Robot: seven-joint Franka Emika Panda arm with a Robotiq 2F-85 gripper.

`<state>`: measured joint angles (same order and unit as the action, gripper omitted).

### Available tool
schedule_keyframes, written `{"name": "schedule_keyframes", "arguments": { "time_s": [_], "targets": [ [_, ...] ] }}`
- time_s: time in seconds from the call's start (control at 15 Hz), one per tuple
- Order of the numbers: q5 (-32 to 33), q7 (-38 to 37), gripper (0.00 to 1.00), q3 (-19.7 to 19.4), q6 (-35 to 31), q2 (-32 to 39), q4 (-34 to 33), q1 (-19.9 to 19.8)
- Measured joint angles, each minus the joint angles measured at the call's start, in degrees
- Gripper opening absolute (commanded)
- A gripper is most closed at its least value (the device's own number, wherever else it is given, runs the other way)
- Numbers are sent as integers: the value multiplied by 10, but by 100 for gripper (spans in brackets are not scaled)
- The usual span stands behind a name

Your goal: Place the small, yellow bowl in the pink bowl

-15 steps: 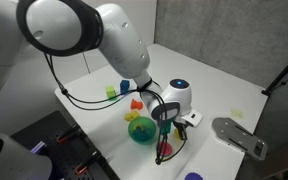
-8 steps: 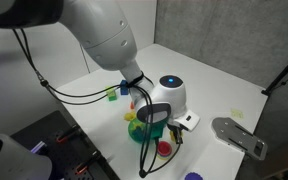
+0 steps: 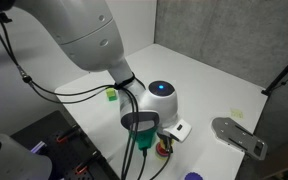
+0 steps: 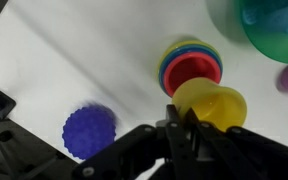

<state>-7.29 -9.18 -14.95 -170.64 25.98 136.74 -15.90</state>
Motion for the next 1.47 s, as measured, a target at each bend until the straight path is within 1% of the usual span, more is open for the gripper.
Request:
{"name": "schedule_keyframes", "arguments": {
  "time_s": [0.2, 0.47, 1.0, 1.33, 1.4, 1.47],
  "targets": [
    [-1, 18, 4, 30, -22, 0, 14, -31],
    [-6, 31, 4, 66, -44, 9, 17, -65],
    [-6, 44, 4, 94, -84, 43, 15, -103],
    [-6, 50, 5, 127, -104, 54, 11, -140],
    [-6, 51, 35, 133, -105, 55, 10, -147],
    [-6, 51, 36, 139, -105, 55, 10, -154]
  ]
}}
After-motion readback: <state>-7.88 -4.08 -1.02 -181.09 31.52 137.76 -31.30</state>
